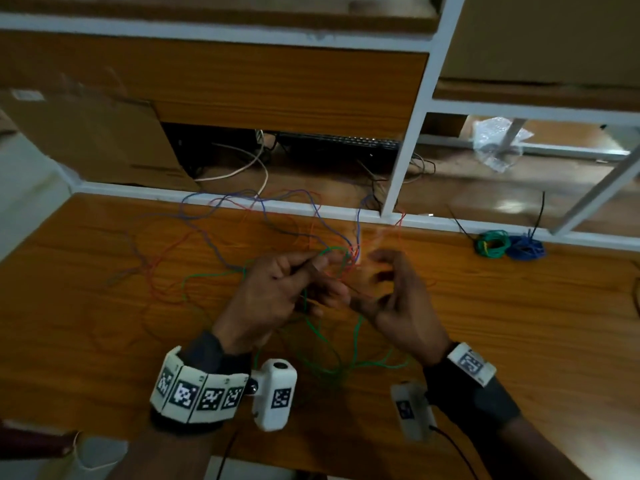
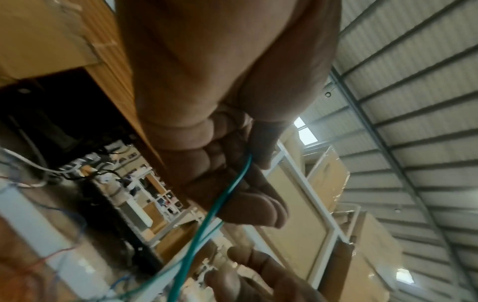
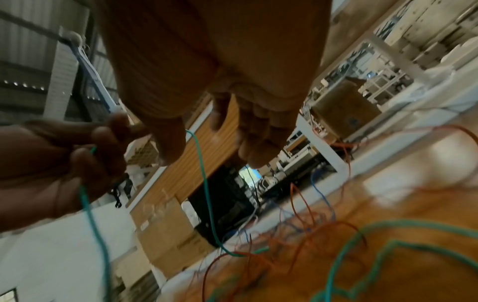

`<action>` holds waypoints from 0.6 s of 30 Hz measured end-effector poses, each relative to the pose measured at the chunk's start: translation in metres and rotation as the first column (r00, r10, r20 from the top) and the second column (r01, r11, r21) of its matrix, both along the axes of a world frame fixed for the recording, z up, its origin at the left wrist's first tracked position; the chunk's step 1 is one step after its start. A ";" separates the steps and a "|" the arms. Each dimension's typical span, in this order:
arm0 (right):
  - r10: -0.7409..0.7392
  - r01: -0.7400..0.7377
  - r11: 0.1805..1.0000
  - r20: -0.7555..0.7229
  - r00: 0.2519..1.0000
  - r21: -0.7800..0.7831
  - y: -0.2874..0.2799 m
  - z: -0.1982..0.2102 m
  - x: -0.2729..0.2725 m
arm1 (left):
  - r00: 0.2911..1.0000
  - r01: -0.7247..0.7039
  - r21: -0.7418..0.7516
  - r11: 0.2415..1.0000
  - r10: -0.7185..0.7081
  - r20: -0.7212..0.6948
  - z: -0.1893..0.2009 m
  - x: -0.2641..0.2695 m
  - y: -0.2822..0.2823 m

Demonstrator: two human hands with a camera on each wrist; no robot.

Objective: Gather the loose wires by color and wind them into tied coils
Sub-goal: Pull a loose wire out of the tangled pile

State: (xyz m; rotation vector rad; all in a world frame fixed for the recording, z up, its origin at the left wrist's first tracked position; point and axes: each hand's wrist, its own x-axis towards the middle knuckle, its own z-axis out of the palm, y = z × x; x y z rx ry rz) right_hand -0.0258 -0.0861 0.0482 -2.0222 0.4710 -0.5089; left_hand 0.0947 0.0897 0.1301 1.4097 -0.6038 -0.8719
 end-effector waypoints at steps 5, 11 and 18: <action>0.218 -0.205 0.962 0.058 0.974 -0.181 -0.026 0.051 0.005 | 0.955 0.239 -0.149 0.959 -0.206 0.212 0.041 0.006 -0.010; 0.036 -0.049 0.998 0.326 0.945 0.032 -0.062 0.112 -0.013 | 0.984 -0.068 -0.185 0.980 0.097 0.150 0.042 0.030 -0.024; 0.178 -0.196 0.960 -0.104 0.978 -0.199 -0.105 0.108 -0.061 | 0.924 -0.369 -0.170 0.914 0.381 0.038 0.012 0.058 -0.032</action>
